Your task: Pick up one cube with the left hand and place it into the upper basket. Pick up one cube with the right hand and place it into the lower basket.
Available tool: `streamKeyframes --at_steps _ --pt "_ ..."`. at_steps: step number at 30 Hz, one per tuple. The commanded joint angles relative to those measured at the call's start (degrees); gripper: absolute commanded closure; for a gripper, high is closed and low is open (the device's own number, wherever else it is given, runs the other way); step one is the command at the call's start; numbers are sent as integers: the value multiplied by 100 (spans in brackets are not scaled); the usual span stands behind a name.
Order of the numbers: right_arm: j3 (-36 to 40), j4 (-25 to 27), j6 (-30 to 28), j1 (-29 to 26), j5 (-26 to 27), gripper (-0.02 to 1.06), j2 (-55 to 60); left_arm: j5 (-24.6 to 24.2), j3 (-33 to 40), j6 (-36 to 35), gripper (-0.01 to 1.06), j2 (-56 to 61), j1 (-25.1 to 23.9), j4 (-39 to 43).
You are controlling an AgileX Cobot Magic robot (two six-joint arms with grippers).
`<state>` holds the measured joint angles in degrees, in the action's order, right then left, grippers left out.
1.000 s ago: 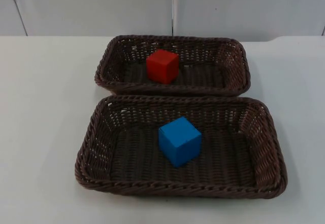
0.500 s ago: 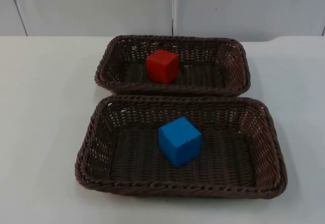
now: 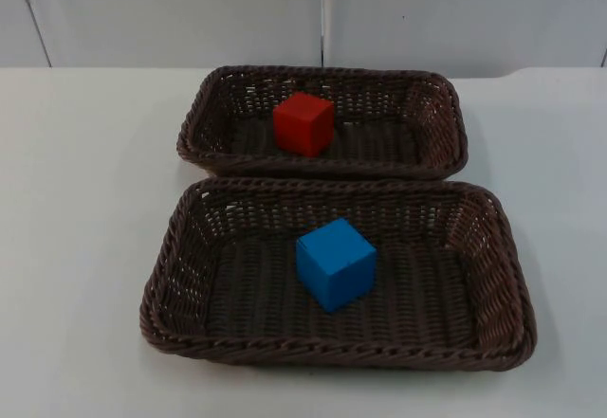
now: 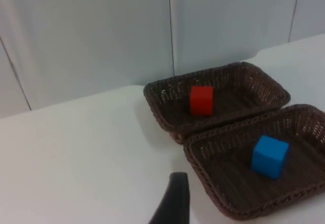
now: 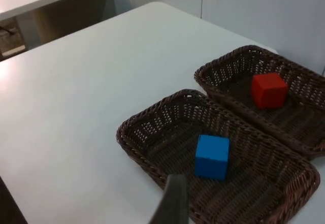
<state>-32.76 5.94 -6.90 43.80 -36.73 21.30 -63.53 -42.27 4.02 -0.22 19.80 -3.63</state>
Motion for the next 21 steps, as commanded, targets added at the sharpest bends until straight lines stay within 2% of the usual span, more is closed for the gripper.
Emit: streamKeyframes --at_steps 1,8,16,21 --pt "21 -3 36 5 -112 33 -162 -19 110 19 28 22 12 -165" --pt "21 -241 154 5 -705 33 -747 105 889 207 28 22 12 -307" --pt "21 -663 649 5 -1322 33 -1373 145 1306 353 28 22 12 -140" --pt "21 -781 690 5 -1604 33 -1767 194 1350 319 28 22 12 -164"
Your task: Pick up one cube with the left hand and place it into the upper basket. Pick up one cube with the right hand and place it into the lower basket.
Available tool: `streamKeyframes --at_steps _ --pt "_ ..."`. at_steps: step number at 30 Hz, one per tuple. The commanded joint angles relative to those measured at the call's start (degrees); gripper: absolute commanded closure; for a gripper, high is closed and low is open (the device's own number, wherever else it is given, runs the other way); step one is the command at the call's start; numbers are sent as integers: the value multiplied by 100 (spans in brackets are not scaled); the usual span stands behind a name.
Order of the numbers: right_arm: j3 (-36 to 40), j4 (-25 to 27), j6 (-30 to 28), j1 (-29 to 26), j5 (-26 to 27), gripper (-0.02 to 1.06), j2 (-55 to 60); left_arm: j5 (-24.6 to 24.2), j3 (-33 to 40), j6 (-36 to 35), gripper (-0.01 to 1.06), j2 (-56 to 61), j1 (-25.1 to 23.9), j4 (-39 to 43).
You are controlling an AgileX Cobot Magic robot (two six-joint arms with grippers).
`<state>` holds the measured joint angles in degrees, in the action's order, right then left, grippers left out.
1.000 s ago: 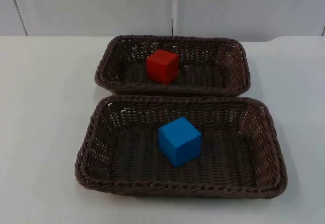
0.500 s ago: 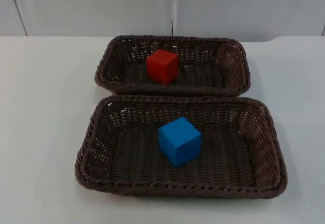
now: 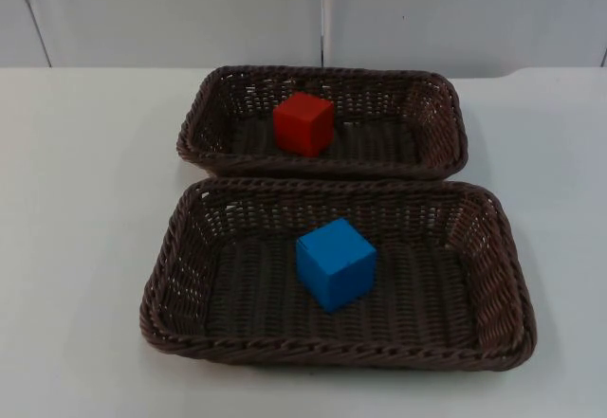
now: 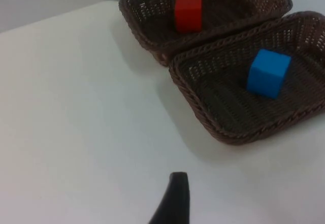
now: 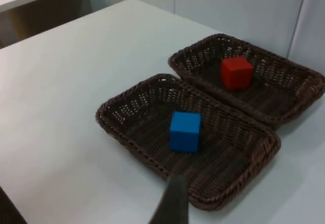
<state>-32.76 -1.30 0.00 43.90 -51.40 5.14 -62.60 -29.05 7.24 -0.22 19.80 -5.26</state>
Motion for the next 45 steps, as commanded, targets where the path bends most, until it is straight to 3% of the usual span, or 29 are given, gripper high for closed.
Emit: streamKeyframes --at_steps 1,11,31,35,37,38,45 --pt "21 -85 0 -5 -218 33 -221 101 39 -3 28 22 12 0" --pt "36 -211 244 -5 -986 33 -514 90 55 -16 28 22 12 0" --pt "324 -105 194 -5 -1041 33 -514 90 55 -17 28 22 12 -28" --pt "324 -105 194 -5 -1041 24 -514 90 55 -17 25 22 12 -27" --pt "324 -105 171 -5 -1041 8 -514 90 55 -17 13 22 12 -27" --pt "324 -130 171 -5 -1041 -1 -514 90 55 -17 0 22 12 -27" --pt "324 -130 171 -5 -1041 -1 -514 90 55 -41 0 22 12 -27"
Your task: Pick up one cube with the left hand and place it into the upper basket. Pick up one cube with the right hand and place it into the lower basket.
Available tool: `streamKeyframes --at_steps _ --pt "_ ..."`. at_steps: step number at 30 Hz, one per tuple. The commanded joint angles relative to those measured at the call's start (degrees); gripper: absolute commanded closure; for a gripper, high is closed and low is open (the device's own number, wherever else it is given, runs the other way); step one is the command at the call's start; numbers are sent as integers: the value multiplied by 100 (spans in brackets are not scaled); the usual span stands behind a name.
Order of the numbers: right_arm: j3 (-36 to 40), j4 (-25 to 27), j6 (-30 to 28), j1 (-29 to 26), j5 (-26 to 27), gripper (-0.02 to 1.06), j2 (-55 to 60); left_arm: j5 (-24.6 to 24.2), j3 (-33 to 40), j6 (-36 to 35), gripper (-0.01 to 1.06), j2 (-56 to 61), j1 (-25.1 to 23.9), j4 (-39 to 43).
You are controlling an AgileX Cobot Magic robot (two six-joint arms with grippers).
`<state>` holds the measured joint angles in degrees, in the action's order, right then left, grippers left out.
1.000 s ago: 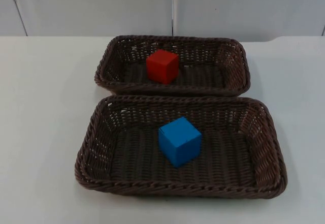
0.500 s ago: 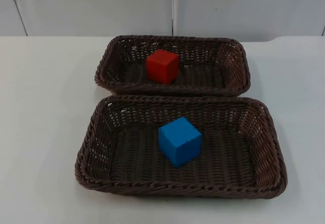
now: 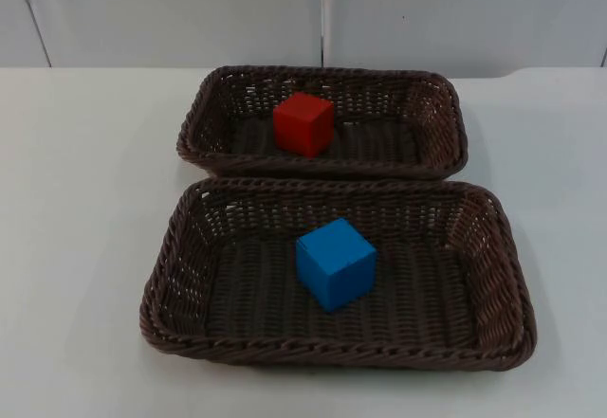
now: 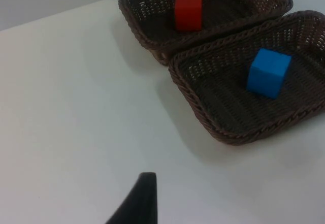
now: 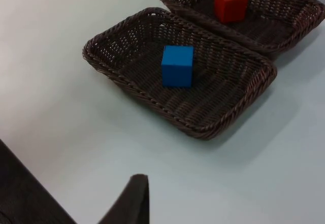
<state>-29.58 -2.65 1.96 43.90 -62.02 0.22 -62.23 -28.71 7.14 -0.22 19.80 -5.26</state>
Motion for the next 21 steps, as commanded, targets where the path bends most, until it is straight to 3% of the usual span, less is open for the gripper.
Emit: streamKeyframes --at_steps 1,21 --pt "6 5 -24 -5 21 -1 -22 52 21 -30 0 22 12 -27" --pt "6 5 -24 -5 21 -1 -22 52 21 -29 0 22 12 22"
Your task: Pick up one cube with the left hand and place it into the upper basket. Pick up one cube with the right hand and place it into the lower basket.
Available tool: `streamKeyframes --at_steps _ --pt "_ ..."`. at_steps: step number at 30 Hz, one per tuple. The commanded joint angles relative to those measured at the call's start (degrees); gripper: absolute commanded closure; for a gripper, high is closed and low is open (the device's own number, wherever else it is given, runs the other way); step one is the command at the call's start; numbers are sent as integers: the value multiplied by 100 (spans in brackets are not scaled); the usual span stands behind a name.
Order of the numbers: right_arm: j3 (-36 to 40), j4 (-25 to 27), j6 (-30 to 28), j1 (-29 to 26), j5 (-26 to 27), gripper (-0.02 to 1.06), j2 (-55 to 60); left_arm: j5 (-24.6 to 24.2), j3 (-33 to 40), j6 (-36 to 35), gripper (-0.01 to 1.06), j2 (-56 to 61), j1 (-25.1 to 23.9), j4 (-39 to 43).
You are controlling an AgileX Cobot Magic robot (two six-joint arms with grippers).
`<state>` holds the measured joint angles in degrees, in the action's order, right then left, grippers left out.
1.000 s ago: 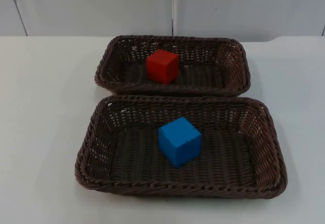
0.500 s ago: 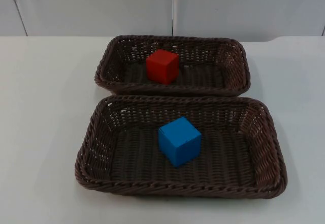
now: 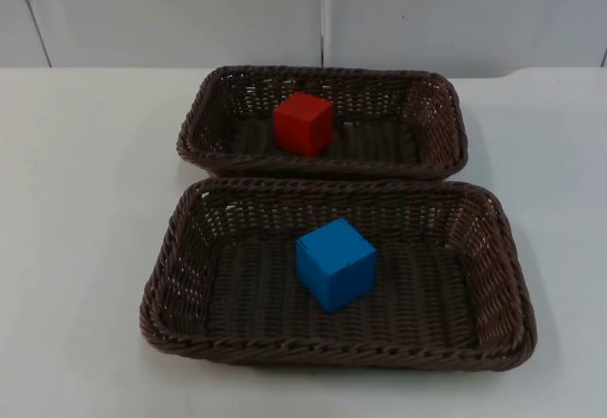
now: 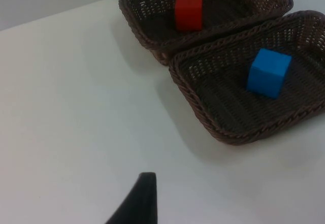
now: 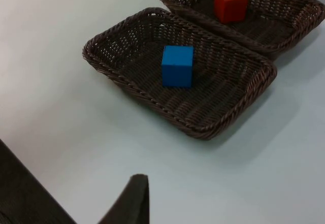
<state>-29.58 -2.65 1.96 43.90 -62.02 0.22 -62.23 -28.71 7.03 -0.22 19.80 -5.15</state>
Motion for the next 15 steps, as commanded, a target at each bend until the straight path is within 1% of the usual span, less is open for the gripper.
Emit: streamKeyframes --at_steps 1,15 --pt "6 5 -24 -5 21 -1 -22 52 21 -19 0 22 12 11" --pt "6 5 -24 -5 21 -1 -22 52 21 -19 0 22 12 12"
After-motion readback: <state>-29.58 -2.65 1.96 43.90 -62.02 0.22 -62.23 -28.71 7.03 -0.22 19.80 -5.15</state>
